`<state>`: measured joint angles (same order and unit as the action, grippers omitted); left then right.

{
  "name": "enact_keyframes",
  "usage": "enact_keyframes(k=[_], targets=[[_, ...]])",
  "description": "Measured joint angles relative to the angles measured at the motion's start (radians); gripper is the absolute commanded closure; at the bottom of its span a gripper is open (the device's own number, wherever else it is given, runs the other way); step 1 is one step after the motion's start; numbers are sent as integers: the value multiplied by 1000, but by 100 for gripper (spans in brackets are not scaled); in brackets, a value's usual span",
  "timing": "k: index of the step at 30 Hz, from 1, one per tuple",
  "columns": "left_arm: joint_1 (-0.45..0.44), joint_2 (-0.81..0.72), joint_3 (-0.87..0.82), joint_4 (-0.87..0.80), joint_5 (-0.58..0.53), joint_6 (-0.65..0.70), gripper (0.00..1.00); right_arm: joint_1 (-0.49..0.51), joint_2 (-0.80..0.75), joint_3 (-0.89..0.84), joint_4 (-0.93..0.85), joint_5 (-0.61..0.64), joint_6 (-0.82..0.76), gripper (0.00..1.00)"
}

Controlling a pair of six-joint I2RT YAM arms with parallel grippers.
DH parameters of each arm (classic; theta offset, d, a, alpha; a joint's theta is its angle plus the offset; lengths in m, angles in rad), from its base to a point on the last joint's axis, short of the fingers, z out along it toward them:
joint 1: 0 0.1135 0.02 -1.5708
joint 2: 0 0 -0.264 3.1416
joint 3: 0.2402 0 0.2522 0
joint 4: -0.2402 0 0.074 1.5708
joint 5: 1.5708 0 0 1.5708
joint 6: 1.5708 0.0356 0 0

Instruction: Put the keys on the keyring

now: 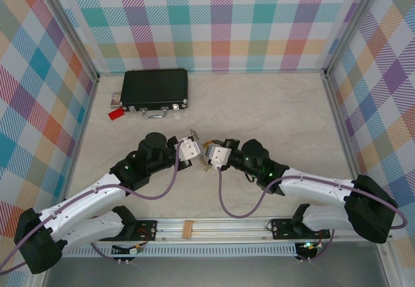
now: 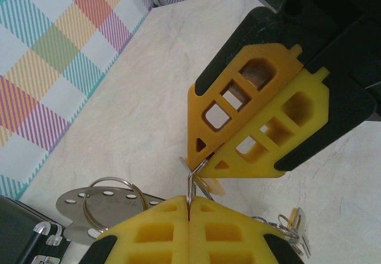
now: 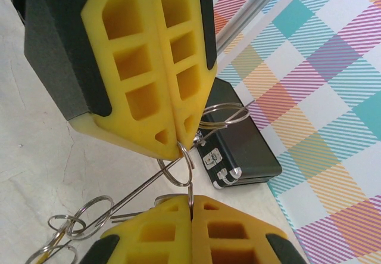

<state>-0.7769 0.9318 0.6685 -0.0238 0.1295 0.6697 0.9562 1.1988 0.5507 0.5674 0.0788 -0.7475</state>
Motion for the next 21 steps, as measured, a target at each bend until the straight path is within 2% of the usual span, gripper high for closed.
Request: enact_keyframes(k=[21], targets=[[0, 0, 0, 0, 0, 0, 100, 0, 5, 0, 0, 8, 9, 100]])
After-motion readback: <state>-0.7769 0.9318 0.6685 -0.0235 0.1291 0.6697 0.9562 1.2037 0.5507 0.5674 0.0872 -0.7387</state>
